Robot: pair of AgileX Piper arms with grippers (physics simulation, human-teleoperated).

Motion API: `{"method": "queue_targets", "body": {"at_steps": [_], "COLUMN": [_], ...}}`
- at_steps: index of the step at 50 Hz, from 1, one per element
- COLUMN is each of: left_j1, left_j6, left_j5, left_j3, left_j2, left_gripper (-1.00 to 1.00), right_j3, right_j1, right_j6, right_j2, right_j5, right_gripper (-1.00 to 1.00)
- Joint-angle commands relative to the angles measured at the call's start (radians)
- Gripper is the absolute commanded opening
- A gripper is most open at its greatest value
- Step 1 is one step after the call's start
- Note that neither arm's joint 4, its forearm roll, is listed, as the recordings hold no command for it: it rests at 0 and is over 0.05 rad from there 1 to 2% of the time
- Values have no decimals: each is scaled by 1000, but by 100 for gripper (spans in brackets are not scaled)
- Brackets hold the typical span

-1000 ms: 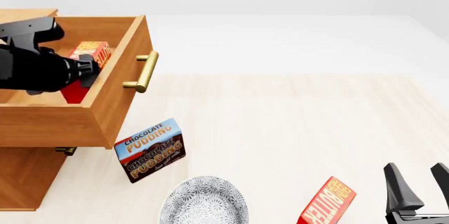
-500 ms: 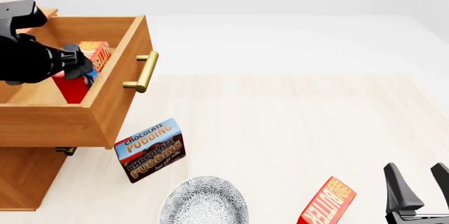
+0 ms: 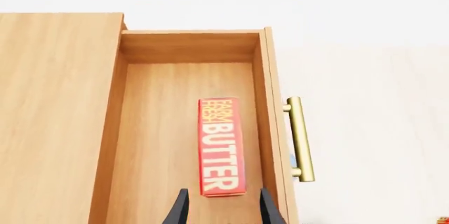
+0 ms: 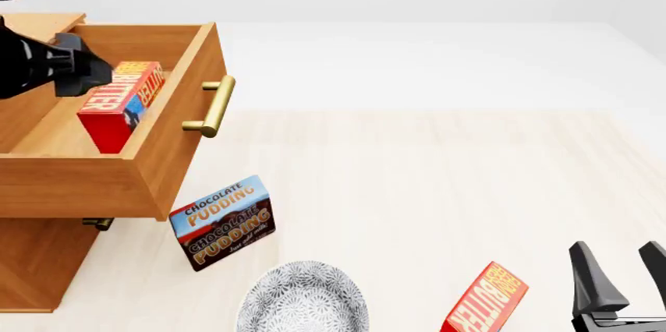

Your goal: Put the butter at the front in the top drawer of the cabinet and close it.

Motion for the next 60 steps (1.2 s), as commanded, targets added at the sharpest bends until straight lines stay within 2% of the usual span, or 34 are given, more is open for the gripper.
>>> {"method": "queue_targets", "body": {"at_steps": [1, 8, 9, 26, 44, 60], "left_j1": [-37, -91, -135, -263, -387, -473], "left_j6": [54, 69, 58, 64, 23, -24], "left_j5": [47, 36, 21, -85, -204, -300], "left_j3": [-90, -120, -130, -199, -254, -247], "left_j2": [-9, 20, 33, 167, 347, 438], "left_gripper": [100, 100, 100, 100, 100, 100], "right_j3": [1, 1, 1, 1, 1, 1], "right_j1": [0, 0, 0, 0, 0, 0], "right_j6": [0, 0, 0, 0, 0, 0], "right_j2": [-2, -2, -2, -2, -2, -2], "right_j5": [1, 0, 0, 1, 1, 0], "right_gripper": [100, 100, 100, 100, 100, 100]}}
